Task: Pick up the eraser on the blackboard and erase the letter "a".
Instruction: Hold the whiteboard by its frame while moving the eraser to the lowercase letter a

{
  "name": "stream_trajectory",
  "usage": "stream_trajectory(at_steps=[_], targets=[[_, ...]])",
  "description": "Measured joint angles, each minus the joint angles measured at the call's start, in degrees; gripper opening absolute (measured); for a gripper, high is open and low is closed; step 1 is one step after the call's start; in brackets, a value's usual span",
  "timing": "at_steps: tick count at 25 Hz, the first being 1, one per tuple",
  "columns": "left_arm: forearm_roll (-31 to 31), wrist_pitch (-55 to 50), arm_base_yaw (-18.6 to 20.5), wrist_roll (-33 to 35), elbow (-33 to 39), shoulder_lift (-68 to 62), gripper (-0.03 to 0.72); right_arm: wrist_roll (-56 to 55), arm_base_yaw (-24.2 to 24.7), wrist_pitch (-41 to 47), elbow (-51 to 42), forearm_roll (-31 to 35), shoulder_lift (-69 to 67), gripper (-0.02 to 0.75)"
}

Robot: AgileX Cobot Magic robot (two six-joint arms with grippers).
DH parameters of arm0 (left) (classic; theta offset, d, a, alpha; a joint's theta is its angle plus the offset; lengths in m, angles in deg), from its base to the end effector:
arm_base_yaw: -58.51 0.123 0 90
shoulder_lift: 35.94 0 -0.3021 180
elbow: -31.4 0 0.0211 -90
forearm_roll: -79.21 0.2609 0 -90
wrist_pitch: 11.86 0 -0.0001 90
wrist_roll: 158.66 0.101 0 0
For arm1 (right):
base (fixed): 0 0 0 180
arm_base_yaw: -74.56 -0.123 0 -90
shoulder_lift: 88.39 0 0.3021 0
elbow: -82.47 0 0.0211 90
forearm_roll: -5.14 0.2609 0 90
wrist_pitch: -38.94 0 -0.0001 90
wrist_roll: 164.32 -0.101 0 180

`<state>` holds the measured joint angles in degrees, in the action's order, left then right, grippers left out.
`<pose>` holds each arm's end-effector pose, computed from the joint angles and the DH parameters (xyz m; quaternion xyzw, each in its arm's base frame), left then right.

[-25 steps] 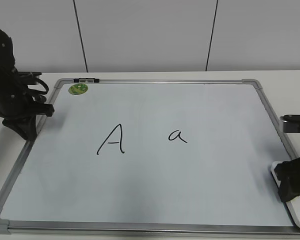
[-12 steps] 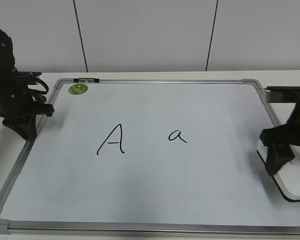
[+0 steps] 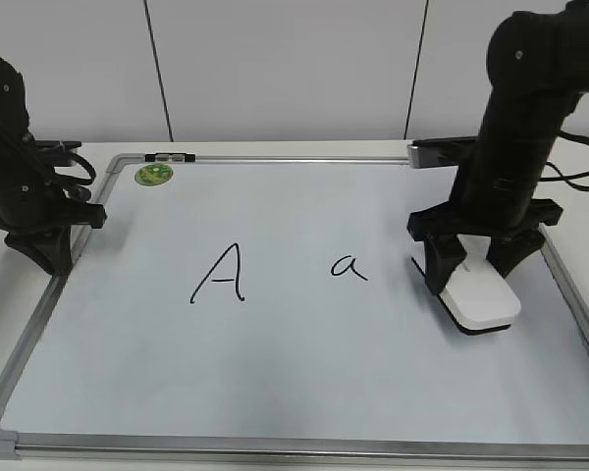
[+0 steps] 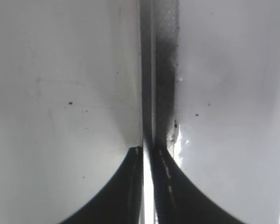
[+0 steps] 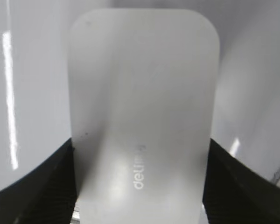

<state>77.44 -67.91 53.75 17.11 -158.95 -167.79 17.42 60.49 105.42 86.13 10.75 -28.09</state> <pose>0.4375 -0.0390 0.1288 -0.0037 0.9997 -0.0146 0.0203 0.3751 0.1034 0.1893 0.1170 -0.9919 -0.0418 0.0266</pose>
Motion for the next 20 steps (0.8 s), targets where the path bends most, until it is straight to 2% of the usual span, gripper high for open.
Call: stream_trajectory(at_steps=[8, 20], targets=[[0.0, 0.0, 0.0, 0.0, 0.0, 0.0, 0.041, 0.0, -1.94, 2.36, 14.02, 1.65, -10.73, 0.521], [0.0, 0.0, 0.0, 0.0, -0.11, 0.0, 0.041, -0.22, -5.7, 2.81, 24.5, 1.27, -18.75, 0.52]])
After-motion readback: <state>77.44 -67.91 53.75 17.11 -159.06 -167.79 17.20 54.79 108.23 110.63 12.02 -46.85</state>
